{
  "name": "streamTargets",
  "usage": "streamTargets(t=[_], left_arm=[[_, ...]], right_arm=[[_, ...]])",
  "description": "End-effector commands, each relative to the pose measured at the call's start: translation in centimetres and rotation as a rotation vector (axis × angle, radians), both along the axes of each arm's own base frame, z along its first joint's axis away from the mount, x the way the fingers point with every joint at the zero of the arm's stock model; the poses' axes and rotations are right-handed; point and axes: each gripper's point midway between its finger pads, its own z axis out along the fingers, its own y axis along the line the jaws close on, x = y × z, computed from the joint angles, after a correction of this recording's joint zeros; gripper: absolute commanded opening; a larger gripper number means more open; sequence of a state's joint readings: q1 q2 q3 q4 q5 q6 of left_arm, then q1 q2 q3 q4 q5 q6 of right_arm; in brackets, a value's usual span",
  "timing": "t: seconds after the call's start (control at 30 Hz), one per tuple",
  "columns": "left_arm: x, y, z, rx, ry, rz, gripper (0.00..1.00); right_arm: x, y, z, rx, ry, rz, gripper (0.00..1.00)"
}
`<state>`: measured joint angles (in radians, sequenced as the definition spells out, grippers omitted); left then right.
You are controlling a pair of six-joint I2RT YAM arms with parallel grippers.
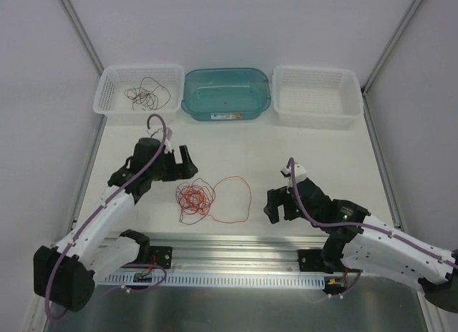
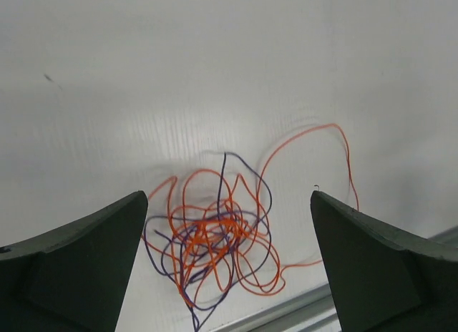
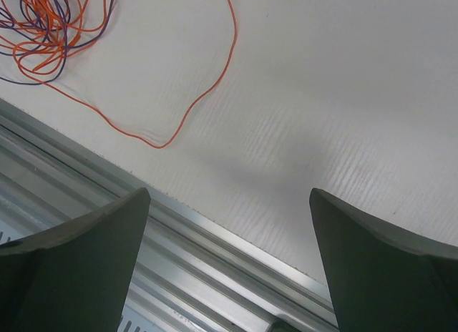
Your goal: Untangle the cables
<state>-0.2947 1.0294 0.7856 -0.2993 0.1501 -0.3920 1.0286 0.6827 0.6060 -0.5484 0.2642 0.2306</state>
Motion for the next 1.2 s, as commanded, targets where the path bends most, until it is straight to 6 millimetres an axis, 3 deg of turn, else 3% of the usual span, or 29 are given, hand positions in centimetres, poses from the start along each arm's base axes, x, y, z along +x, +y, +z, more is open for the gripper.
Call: streamTargets(t=[0.0, 0.03, 0.13, 0.37, 0.53, 0.67, 0.7, 0.77, 0.8, 0.87, 0.9, 0.97, 1.03, 1.17], left_arm=[[-4.8, -1.3, -2.8, -0.059, 0.089, 0.004, 0.99], [-6.7, -2.1, -4.9, -0.032, 0.126, -0.025, 0.99], [-9.3, -2.7, -7.4, -0.002, 0.158, -0.042, 0.99], [-9.5, -0.1, -10.8, 0.112, 0.172, 0.117, 0.95], [-8.7, -0.2, -11.5, 0.168, 0.184, 0.121, 0.89], [-9.0, -0.9, -13.2, 0.178, 0.228, 0.102, 0.77], [-9.1, -1.3, -13.6, 0.169, 0.23, 0.091, 0.71], [-9.4, -1.5, -14.1, 0.17, 0.245, 0.086, 0.63], [-9.3, -1.7, -14.2, 0.164, 0.243, 0.084, 0.53], [-9.5, -2.1, -14.2, 0.155, 0.24, 0.07, 0.42], [-9.5, -2.2, -14.1, 0.151, 0.237, 0.067, 0.3], [-9.5, -2.6, -13.9, 0.138, 0.232, 0.055, 0.18], [-9.5, -2.8, -13.7, 0.125, 0.228, 0.05, 0.03], [-9.8, -3.1, -13.5, 0.1, 0.224, 0.042, 0.0]], right_arm=[[0.8, 1.8, 1.4, 0.078, -0.011, -0.022, 0.99], [0.8, 2.0, 1.1, 0.08, -0.005, -0.022, 0.99], [0.5, 3.3, 0.6, 0.101, 0.04, -0.003, 0.98], [-0.1, 4.8, -0.7, 0.103, 0.093, 0.001, 0.97], [-0.3, 6.5, -1.0, 0.106, 0.105, 0.021, 0.96], [-0.5, 8.7, -1.2, 0.07, 0.1, 0.069, 0.94], [-1.0, 9.5, -2.0, 0.038, 0.109, 0.095, 0.94], [-1.5, 11.5, -1.5, 0.051, 0.094, 0.147, 0.91], [-1.9, 12.3, -2.2, 0.033, 0.105, 0.171, 0.9], [-2.5, 14.4, -1.8, 0.05, 0.087, 0.228, 0.87], [-2.8, 15.2, -2.8, 0.026, 0.095, 0.248, 0.85], [-3.1, 17.2, -2.2, 0.052, 0.078, 0.29, 0.82], [-3.2, 18.4, -3.3, 0.028, 0.078, 0.322, 0.79], [-3.2, 20.6, -4.4, 0.014, 0.074, 0.367, 0.73]])
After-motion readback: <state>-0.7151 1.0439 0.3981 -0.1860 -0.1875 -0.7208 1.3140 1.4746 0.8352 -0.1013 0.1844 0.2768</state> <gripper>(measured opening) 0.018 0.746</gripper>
